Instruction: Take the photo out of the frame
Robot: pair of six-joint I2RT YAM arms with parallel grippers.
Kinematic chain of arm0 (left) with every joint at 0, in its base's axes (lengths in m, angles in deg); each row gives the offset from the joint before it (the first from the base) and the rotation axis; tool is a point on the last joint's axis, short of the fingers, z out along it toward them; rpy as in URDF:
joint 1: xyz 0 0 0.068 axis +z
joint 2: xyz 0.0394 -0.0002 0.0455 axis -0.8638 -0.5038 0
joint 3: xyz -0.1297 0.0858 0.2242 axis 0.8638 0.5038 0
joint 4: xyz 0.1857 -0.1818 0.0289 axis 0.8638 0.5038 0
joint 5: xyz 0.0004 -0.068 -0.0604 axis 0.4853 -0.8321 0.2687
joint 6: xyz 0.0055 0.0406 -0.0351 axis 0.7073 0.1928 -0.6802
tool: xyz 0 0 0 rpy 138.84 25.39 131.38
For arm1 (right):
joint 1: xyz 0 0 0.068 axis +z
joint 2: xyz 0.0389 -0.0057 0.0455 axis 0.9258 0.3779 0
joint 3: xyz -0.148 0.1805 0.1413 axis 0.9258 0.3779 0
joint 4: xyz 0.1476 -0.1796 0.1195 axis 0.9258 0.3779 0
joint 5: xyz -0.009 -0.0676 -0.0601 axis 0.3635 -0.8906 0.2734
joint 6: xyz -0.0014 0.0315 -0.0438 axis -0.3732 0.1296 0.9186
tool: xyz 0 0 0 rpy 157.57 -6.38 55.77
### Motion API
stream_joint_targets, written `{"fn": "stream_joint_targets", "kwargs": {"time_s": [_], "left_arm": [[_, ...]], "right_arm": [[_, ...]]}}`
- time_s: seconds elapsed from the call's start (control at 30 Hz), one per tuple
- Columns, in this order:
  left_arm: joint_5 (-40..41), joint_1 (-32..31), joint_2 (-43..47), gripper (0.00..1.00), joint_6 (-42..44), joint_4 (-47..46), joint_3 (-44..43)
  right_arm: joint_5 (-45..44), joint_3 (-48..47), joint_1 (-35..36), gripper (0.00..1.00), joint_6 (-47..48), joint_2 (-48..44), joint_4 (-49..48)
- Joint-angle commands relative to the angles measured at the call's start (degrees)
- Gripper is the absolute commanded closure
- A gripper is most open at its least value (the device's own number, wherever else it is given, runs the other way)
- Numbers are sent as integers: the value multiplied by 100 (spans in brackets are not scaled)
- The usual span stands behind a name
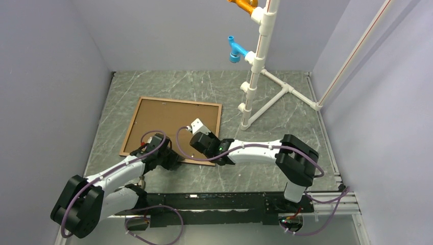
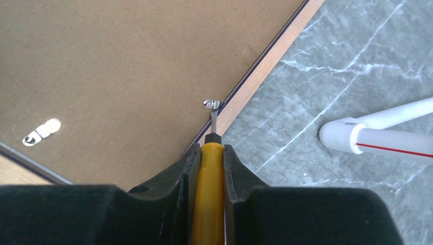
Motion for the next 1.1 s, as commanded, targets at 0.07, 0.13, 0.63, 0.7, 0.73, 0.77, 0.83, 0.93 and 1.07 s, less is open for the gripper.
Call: {"fn": "stream_joint_targets", "kwargs": {"time_s": [0.07,0.13,0.63,0.7,0.73,0.77,0.83,0.93,1.07], "left_arm": [[803,4,-147,100,189,1069,354],[798,3,-141,100,219,1057,346],[715,0,-113,100,347,937,337],[710,4,-126,100,359,918,321],[701,7,-122,100,357,892,338],[690,0,-119,100,357,855,355],[669,6,-126,100,358,845,369],[694,8,-120,100,334,875,368],[735,7,-93,100,294,945,338]], "right_arm": [[-722,-31,-38,100,409,473,-262],[-694,-16,-36,100,483,539,-424],[545,260,-452,100,149,-139,-778],[605,294,-537,100,168,-253,-889],[666,314,-603,100,187,-340,-956],[698,315,-664,100,177,-402,-1004],[712,297,-788,100,185,-545,-1082],[611,166,-858,100,253,-749,-1039],[723,-103,-845,100,244,-858,-518]]}}
